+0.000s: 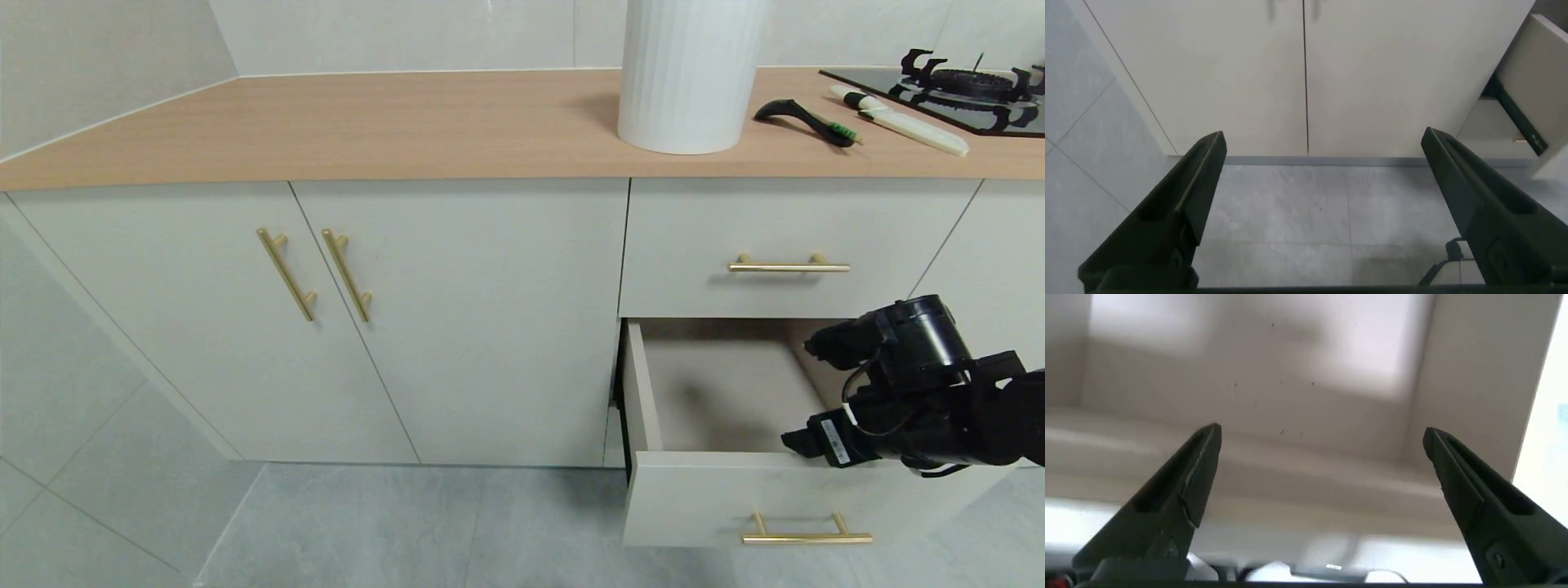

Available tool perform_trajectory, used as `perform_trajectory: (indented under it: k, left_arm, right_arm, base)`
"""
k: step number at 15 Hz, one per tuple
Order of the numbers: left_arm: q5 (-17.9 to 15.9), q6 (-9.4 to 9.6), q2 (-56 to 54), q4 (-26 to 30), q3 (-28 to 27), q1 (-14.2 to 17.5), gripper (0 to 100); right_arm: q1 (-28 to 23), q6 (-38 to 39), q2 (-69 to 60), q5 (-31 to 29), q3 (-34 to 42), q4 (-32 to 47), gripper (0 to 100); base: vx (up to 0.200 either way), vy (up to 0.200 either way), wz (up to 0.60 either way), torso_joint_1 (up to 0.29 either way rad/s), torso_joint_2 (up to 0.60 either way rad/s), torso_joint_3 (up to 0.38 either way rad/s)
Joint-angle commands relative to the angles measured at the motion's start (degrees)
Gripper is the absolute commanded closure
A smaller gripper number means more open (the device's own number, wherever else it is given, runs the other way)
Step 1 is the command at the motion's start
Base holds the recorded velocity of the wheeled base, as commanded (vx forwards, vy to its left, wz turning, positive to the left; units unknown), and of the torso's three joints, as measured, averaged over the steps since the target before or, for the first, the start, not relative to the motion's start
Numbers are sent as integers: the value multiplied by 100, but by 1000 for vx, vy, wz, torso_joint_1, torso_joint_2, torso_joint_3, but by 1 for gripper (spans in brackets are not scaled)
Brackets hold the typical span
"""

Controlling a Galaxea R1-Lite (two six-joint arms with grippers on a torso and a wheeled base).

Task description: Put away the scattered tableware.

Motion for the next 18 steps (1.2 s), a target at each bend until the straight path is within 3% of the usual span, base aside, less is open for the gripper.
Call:
perform_trajectory:
  k: [1, 7, 18]
  left_arm:
    - [1, 0, 7, -1, 1, 0, 0]
    - [1, 0, 7, -1, 1, 0, 0]
    - [1, 0, 7, -1, 1, 0, 0]
  right_arm:
    - [15, -48, -137, -2, -37, 130, 0]
    - [393, -294, -656, -19, -239, 1976, 0]
    - [1157, -425, -524, -239, -204, 3488, 0]
  base:
    - [0, 0, 0, 0, 0, 0]
    - [0, 0, 0, 0, 0, 0]
    - [0, 0, 0, 0, 0, 0]
